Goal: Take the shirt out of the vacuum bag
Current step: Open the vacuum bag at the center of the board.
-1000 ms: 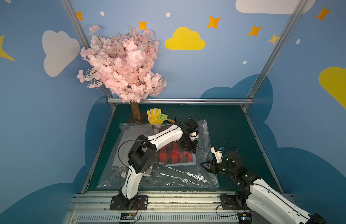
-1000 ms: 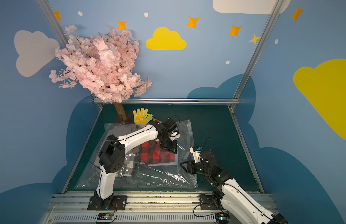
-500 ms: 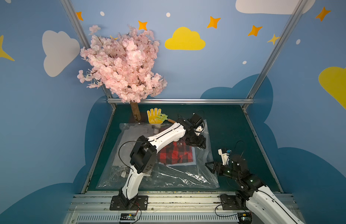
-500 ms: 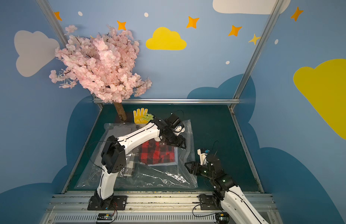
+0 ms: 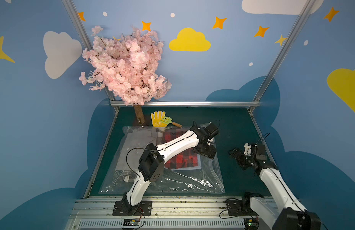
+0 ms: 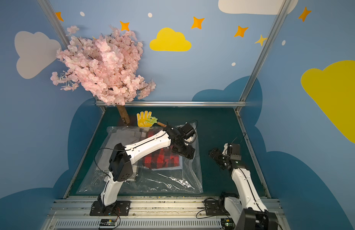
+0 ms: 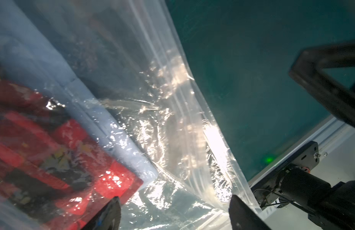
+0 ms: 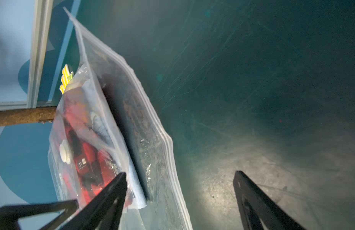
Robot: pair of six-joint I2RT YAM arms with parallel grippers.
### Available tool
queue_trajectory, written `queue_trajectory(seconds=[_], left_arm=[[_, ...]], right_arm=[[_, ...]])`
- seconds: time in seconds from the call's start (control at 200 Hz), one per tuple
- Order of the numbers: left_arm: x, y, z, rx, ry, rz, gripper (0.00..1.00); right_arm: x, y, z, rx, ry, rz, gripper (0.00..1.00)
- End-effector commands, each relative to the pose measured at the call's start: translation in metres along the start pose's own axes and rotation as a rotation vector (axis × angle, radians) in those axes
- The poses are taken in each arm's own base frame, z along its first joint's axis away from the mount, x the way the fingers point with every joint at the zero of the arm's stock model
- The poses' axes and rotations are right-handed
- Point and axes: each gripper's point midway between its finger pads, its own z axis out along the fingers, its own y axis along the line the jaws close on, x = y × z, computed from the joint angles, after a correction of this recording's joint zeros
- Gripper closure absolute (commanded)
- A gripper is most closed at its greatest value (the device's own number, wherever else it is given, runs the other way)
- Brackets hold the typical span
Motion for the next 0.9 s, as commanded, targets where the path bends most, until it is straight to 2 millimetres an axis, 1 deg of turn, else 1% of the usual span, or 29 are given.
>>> queue_trajectory(seconds=[0.0,0.045,0.1,0.22,0.32,0.39,0.41,0.43,0.536,0.576,0.616,0.641,0.686,0.781,0.836,0.896], left_arm=[[0.017,0.0,0.01,-0.113,0.076,0.042,0.14],[0.021,-0.004,0.014,-0.143,0.093,0.064,0.14],[0.025,-0.005,0.021,-0.183,0.123,0.084,0.14],[0.033,0.006,0.034,-0.304,0.18,0.111,0.14],[0.031,0.007,0.045,-0.349,0.186,0.135,0.15],[0.028,0.009,0.049,-0.374,0.189,0.148,0.18],[0.027,0.011,0.051,-0.385,0.191,0.151,0.2],[0.027,0.014,0.051,-0.404,0.193,0.155,0.24],[0.03,0.039,0.052,-0.524,0.222,0.175,0.6],[0.032,0.048,0.048,-0.558,0.238,0.179,0.73],[0.031,0.056,0.039,-0.594,0.236,0.181,0.87],[0.029,0.059,0.031,-0.612,0.221,0.181,0.92],[0.024,0.061,0.016,-0.622,0.183,0.175,0.94],[0.017,0.056,-0.014,-0.573,0.084,0.143,0.94],[0.017,0.054,-0.026,-0.548,0.042,0.126,0.94],[0.021,0.051,-0.033,-0.519,0.023,0.112,0.94]], right_arm=[[-0.009,0.007,0.003,-0.045,0.051,0.017,0.15],[-0.01,0.008,0.005,-0.062,0.081,0.022,0.15],[-0.01,0.014,0.007,-0.104,0.114,-0.012,0.16],[-0.009,0.015,0.012,-0.135,0.158,-0.016,0.19],[-0.008,0.015,0.014,-0.15,0.159,-0.022,0.2],[-0.007,0.015,0.014,-0.153,0.161,-0.028,0.21],[-0.006,0.015,0.014,-0.157,0.164,-0.029,0.21],[-0.005,0.016,0.013,-0.16,0.166,-0.031,0.21],[0.004,0.025,0.016,-0.209,0.203,-0.054,0.22],[0.012,0.031,0.017,-0.245,0.233,-0.073,0.22],[0.023,0.039,0.019,-0.277,0.271,-0.095,0.23],[0.032,0.045,0.02,-0.304,0.304,-0.111,0.24],[0.045,0.055,0.02,-0.349,0.348,-0.125,0.26],[0.07,0.083,0.018,-0.466,0.416,-0.148,0.3],[0.082,0.095,0.017,-0.485,0.438,-0.173,0.33],[0.09,0.106,0.018,-0.509,0.451,-0.186,0.36]])
